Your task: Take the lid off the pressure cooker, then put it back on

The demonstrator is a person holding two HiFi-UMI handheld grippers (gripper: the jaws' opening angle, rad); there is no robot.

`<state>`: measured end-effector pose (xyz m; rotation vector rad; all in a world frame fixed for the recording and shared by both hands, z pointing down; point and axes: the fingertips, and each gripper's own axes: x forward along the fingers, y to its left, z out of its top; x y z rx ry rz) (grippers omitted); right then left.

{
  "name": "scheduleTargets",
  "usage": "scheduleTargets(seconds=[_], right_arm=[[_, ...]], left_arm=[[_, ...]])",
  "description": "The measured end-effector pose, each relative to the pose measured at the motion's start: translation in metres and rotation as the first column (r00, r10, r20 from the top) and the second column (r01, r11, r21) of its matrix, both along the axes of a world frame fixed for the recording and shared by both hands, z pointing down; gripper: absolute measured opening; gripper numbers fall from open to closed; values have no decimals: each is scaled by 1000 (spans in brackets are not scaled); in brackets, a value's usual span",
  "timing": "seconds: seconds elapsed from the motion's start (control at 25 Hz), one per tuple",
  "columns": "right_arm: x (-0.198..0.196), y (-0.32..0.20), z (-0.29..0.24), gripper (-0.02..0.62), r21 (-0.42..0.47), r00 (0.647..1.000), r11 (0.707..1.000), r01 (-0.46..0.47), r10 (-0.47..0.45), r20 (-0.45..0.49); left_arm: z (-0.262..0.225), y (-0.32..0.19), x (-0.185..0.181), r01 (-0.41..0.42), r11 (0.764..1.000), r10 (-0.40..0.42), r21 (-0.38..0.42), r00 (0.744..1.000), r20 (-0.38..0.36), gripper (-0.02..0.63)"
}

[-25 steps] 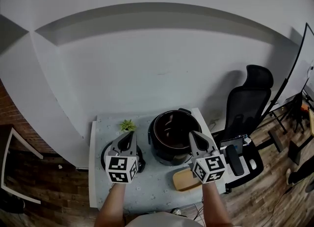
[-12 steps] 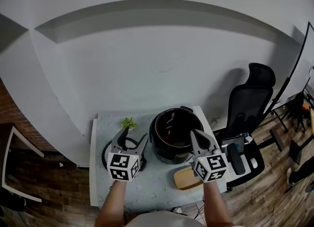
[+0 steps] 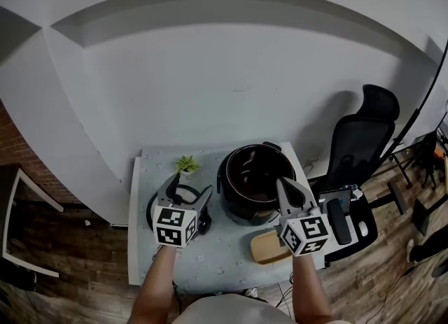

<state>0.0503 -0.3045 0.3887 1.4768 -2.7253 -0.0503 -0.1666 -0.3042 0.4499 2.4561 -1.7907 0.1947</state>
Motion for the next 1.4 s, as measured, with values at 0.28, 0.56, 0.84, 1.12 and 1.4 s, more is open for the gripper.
scheduleTargets(seconds=[0.28, 0.56, 0.84, 1.12, 1.4], right_arm=[[-1, 6, 5, 0, -14, 1000, 1000, 0, 0, -7], [-3, 15, 15, 0, -41, 1000, 999, -12, 11, -19], [-1, 24, 22, 0, -62, 999, 998, -31, 29, -39], [4, 29, 26, 0, -70, 997, 996, -60, 56, -54], [6, 33, 26, 0, -69, 996, 995, -78, 74, -55]], left_arm=[[78, -3, -34, 43, 980, -30, -197, 997, 69, 365], [140, 0, -62, 90, 936, -60, -339, 993, 97, 365], [178, -7, -80, 107, 900, -60, -423, 991, 122, 364], [197, -11, -80, 64, 892, -2, -448, 991, 137, 355], [196, -11, -79, 52, 899, 20, -435, 987, 159, 281]])
